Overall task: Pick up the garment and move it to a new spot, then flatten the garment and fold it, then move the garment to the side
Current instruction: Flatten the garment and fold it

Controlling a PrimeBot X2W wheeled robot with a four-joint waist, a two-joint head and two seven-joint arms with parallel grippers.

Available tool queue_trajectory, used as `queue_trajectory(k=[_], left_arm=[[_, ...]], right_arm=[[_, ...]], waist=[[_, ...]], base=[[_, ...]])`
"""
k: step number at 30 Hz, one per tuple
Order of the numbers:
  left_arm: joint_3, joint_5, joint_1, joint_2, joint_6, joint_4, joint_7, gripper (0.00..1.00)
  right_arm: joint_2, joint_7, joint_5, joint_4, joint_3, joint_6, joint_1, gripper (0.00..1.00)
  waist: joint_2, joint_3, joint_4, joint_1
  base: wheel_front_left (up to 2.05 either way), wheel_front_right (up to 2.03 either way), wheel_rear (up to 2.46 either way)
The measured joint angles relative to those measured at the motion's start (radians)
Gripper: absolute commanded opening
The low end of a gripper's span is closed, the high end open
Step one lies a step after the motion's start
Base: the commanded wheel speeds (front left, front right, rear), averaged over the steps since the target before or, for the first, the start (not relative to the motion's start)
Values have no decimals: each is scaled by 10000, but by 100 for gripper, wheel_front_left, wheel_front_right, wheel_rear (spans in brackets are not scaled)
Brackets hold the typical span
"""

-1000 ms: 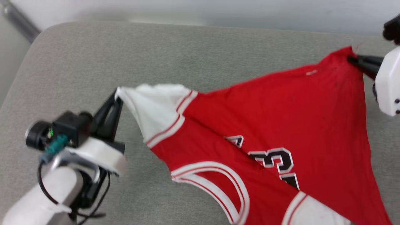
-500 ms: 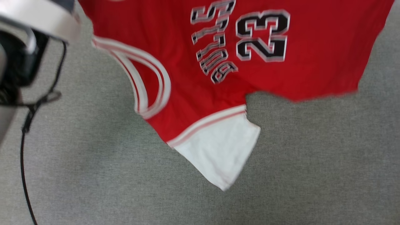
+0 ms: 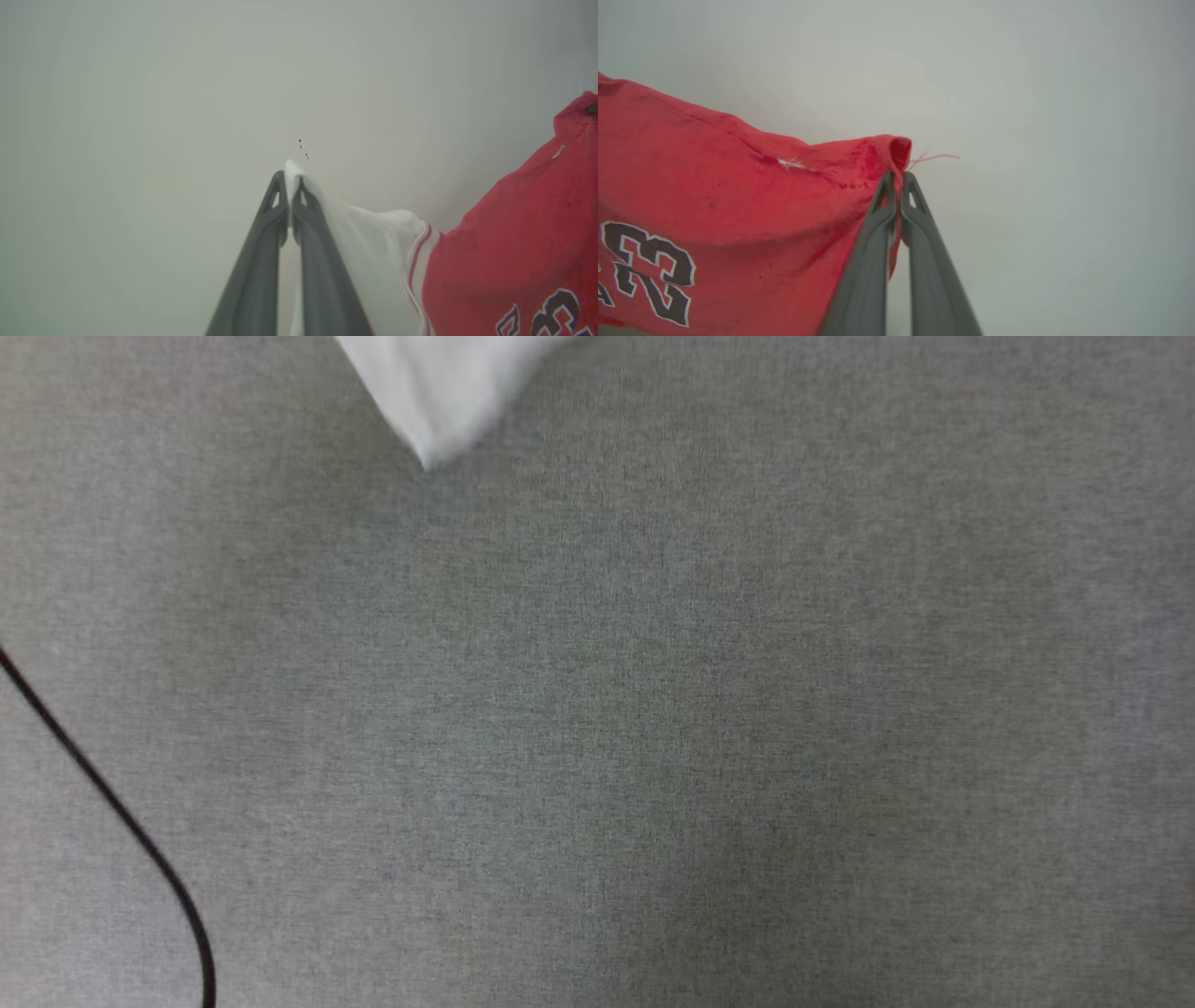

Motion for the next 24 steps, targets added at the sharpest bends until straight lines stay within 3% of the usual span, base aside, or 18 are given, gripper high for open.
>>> queue_trajectory(k=[6,12,20,21,24], left_arm=[[100,-107,-1405,-420,-284,1369,-301,0],[-71,-222,-1566,-635,-529,2447,-717,0],[-554,-610,134,-761,-721,3338,-1695,0],[-650,-882,1230,-748,-765,3507,-2173,0],[-834,-1085,2459,-727,-790,3542,-2537,0]], right_arm=[[228,-527,-215,949,372,-2,-1313,0],[449,-1072,94,1856,1118,0,-1372,0],[550,-2117,888,2612,2424,0,-97,0],[604,-2502,1312,2752,2947,0,638,0],[612,-2855,1718,2746,3524,0,1549,0]], waist=[[0,378,-23,0],[0,723,-80,0],[0,942,-123,0],[0,794,-161,0],[0,559,-191,0]], base=[[0,0,0],[0,0,0],[0,0,0],[0,0,0],[0,0,0]])
